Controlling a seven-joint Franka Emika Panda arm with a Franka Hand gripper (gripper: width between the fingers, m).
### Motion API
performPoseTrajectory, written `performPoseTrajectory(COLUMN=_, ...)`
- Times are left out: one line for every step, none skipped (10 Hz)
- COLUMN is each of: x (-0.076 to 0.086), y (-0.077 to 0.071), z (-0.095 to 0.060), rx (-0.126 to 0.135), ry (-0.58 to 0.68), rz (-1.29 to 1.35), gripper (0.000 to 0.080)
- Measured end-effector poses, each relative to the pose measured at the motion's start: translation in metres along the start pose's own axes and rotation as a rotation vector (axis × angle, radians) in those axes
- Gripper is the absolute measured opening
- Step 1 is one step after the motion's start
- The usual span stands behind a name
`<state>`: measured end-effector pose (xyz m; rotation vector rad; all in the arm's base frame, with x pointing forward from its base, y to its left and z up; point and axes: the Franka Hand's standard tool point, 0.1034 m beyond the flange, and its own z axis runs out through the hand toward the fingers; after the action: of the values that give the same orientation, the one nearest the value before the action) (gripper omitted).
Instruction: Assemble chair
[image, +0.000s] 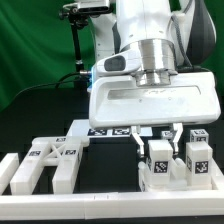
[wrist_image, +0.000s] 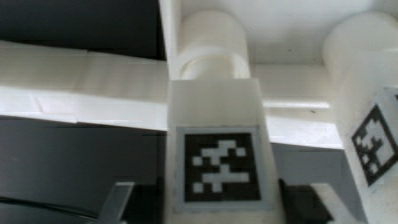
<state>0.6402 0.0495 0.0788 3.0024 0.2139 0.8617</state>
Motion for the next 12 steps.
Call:
performPoseTrajectory(x=0.0, y=0.0, z=0.0, rx=0.0, ry=-0.001, rz=0.0, gripper=0.0358)
performPoseTrajectory(x=0.0, y=0.0, z=0.0, rx=0.0, ry=-0.001, rz=0.0, gripper=0.054)
performPoseTrajectory(x=0.0, y=0.0, z=0.0, rx=0.0, ry=-0.001, rz=0.0, gripper=0.054)
performPoseTrajectory(x=0.0, y=0.0, z=0.0, rx=0.0, ry=-0.001, rz=0.0, gripper=0.0615)
performPoseTrajectory(x=-0.001, y=0.0, z=0.0, rx=0.0, ry=-0.001, rz=0.0, gripper=0.0643)
performPoseTrajectory(x=-0.001, y=0.0, z=0.0, rx=0.0, ry=-0.001, rz=0.0, gripper=0.0648)
performPoseTrajectory(x=-0.001, y=0.0, z=0.0, rx=0.0, ry=-0.001, rz=0.0, gripper=0.0648)
performPoseTrajectory(x=-0.001, y=0.0, z=0.0, rx=0.0, ry=-0.001, rz=0.0, gripper=0.0649)
performPoseTrajectory(x=-0.001, y=0.0, z=0.0, rx=0.0, ry=-0.001, rz=0.0, gripper=0.0649)
performPoseTrajectory(x=0.0, y=0.001, z=0.0, rx=0.0, ry=-0.003, rz=0.001, gripper=0.0649)
performPoseTrajectory(x=0.0, y=0.003, z=-0.003, rx=0.018, ry=-0.078, rz=0.018, gripper=0.0649)
performPoseTrajectory(x=0.008, y=0.005, z=-0.01, rx=0.029, ry=-0.114, rz=0.026, gripper=0.0649)
